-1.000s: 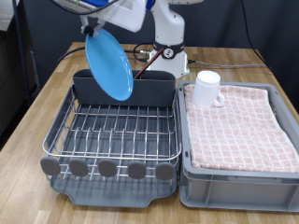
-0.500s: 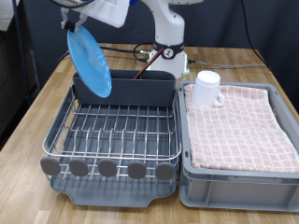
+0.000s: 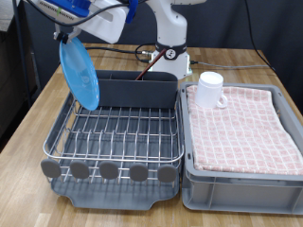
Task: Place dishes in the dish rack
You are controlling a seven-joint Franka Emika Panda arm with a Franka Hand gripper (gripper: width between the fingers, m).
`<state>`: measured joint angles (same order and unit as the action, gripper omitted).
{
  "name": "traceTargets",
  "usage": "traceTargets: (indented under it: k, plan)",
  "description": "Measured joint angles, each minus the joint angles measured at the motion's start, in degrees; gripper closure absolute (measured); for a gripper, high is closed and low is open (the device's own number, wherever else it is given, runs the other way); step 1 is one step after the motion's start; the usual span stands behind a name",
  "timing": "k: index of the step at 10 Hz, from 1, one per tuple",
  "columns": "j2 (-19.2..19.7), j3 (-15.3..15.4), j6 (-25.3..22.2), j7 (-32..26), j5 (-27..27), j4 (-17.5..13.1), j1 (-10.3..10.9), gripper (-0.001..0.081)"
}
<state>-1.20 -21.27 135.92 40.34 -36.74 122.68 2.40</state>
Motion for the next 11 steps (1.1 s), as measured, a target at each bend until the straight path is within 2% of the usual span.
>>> traceTargets:
  k: [6, 9, 11]
  plan:
    - [1.12, 1.04, -0.84, 3.01, -2.77, -0.02, 0.25, 0.0788]
    - [2.07, 2.31, -1.41, 8.38, -9.75, 1.51, 0.87, 0.0788]
    - [2.76, 2.74, 0.05, 11.86, -13.68, 3.22, 1.11, 0.0788]
